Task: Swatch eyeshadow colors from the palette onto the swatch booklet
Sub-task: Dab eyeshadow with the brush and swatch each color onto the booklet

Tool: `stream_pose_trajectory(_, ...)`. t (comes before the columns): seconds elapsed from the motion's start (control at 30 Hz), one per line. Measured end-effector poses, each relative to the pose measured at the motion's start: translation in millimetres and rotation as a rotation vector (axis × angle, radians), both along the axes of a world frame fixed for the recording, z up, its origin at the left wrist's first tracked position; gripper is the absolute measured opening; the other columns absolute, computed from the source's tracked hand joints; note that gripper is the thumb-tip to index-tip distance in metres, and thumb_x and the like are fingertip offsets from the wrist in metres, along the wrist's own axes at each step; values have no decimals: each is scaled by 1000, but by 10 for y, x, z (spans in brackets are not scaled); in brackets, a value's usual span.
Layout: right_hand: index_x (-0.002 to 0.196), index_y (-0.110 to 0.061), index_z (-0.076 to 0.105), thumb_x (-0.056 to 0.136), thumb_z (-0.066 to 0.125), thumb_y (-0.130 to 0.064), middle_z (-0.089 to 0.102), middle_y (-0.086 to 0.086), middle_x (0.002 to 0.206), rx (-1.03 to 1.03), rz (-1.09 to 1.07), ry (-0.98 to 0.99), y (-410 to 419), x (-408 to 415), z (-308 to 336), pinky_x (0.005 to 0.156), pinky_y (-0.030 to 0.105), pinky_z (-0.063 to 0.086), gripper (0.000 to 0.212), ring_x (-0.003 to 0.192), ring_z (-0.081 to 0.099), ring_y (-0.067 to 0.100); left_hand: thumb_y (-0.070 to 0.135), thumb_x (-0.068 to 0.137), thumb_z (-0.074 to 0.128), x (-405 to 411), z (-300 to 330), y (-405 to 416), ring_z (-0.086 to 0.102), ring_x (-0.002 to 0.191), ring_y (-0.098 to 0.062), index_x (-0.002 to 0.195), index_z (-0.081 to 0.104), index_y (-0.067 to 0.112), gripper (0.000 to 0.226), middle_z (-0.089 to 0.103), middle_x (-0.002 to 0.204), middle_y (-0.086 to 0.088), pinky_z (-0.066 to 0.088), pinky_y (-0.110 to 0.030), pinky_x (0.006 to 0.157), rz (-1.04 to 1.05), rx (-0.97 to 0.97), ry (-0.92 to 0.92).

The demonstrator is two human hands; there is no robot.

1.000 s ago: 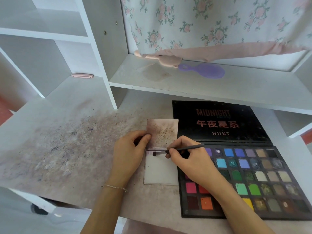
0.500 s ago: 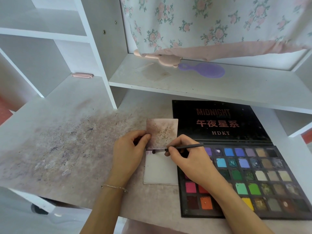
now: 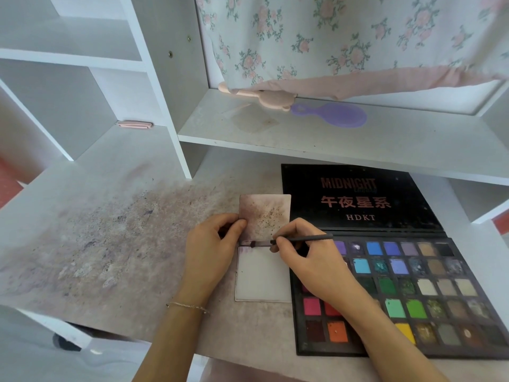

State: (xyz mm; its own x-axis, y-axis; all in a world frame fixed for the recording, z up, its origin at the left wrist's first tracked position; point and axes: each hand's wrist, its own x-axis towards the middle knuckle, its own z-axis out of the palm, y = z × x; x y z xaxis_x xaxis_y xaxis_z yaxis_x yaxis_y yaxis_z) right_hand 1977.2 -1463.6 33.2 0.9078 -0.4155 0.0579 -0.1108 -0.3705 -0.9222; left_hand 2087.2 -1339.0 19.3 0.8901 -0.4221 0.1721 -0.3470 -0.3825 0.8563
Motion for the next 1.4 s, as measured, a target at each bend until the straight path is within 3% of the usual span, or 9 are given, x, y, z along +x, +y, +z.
stream_pose_trajectory(0.2,83,-26,62,87,52,-6,68,-12,85,132,-35,-124,-25,-26,37,70,14,50,23,78,65,3,16,83,63,7,-10,1,61,76,-4,87,72,18,10,64,75,18,48,-19,71,-9,0,-5)
stream_pose_trajectory(0.5,90,-23,67,88,48,3,70,-10,86,134,-89,-231,-206,-233,180,70,11,48,32,79,64,3,15,83,63,-18,2,1,61,74,-4,75,65,32,18,67,75,14,47,-13,67,-24,-29,13)
stream_pose_trajectory(0.63,88,-23,64,86,50,6,70,-5,80,108,-203,-239,-362,-448,205,65,11,49,32,74,63,0,18,84,62,-13,4,-4,60,74,-3,78,65,34,17,67,76,15,45,-12,66,-37,-24,31)
stream_pose_trajectory(0.77,81,-22,60,88,48,4,64,-4,77,50,-372,-231,-506,-667,190,59,7,47,29,71,62,-3,21,87,58,16,-5,-13,62,82,-5,93,69,26,14,68,85,14,49,-22,75,-81,-13,84)
stream_pose_trajectory(0.87,80,-20,55,90,45,2,64,-8,69,61,-481,-252,-564,-810,163,50,6,46,26,70,62,-5,22,87,58,45,11,-30,63,80,-7,92,71,24,14,70,84,12,50,-26,75,-78,-49,115)
stream_pose_trajectory(1.0,80,-20,55,90,43,3,65,-20,72,30,-573,-315,-499,-982,101,52,6,47,29,73,63,-4,22,87,59,50,46,-93,60,71,6,86,69,30,13,68,81,17,45,-13,65,-60,-106,97)
stream_pose_trajectory(1.13,76,-35,58,89,47,3,65,-19,74,-17,-623,-351,-385,-1078,12,59,8,49,42,74,63,0,21,87,58,72,66,-218,59,69,7,82,65,31,13,63,76,22,42,-4,59,-24,-136,69)
stream_pose_trajectory(1.27,78,-41,59,82,48,-20,64,-20,77,-66,-622,-387,-364,-1046,13,61,10,50,25,74,62,3,19,88,58,109,42,-310,57,67,0,84,68,18,11,65,75,12,42,-4,58,-8,-176,65)
stream_pose_trajectory(1.4,78,-44,59,84,48,-19,64,-6,80,-67,-587,-338,-442,-945,25,60,28,55,27,77,63,15,20,89,56,158,26,-394,57,69,-2,82,67,21,12,65,77,11,45,-8,60,1,-199,62)
